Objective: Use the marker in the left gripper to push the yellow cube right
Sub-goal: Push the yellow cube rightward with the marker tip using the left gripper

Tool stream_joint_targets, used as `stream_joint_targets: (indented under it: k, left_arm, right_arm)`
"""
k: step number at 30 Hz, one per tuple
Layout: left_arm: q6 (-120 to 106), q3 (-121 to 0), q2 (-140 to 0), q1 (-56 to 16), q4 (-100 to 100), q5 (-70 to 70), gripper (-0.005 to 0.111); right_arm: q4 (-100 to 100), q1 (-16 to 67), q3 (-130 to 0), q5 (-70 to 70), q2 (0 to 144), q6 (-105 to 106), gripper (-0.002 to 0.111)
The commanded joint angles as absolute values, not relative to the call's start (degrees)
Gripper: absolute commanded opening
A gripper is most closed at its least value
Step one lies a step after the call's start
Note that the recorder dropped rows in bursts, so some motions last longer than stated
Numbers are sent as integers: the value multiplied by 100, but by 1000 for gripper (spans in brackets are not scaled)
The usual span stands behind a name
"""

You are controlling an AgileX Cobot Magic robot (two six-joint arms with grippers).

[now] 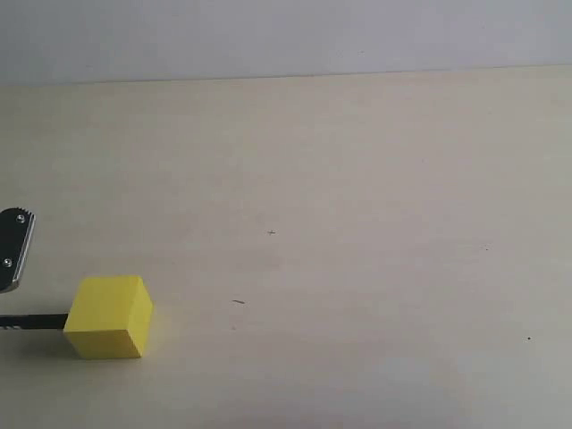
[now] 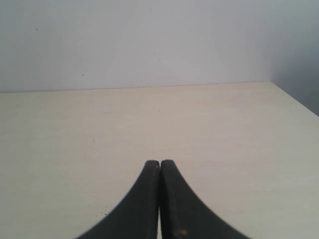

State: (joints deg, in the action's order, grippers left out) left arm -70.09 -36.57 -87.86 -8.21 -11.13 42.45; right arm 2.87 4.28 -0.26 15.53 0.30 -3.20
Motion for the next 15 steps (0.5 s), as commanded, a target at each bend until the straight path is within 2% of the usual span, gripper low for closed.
stream_joint_targets:
  k: [1, 4, 10, 15]
  left_arm:
    - [-6964, -3684, -8797, -834, -1055, 4235, 0]
    - [-6964, -3684, -8801, -1043, -868, 4126, 0]
    - [-6922, -3925, -8801, -2019, -350, 4224, 0]
    - [-6393, -3960, -8801, -1976, -753, 4548, 0]
  right_arm:
    - [290, 400, 0, 1528, 0, -311, 0]
    - [290, 400, 0, 1528, 0, -311, 0]
    - [290, 400, 0, 1528, 0, -311, 0]
    - [290, 400, 0, 1528, 0, -311, 0]
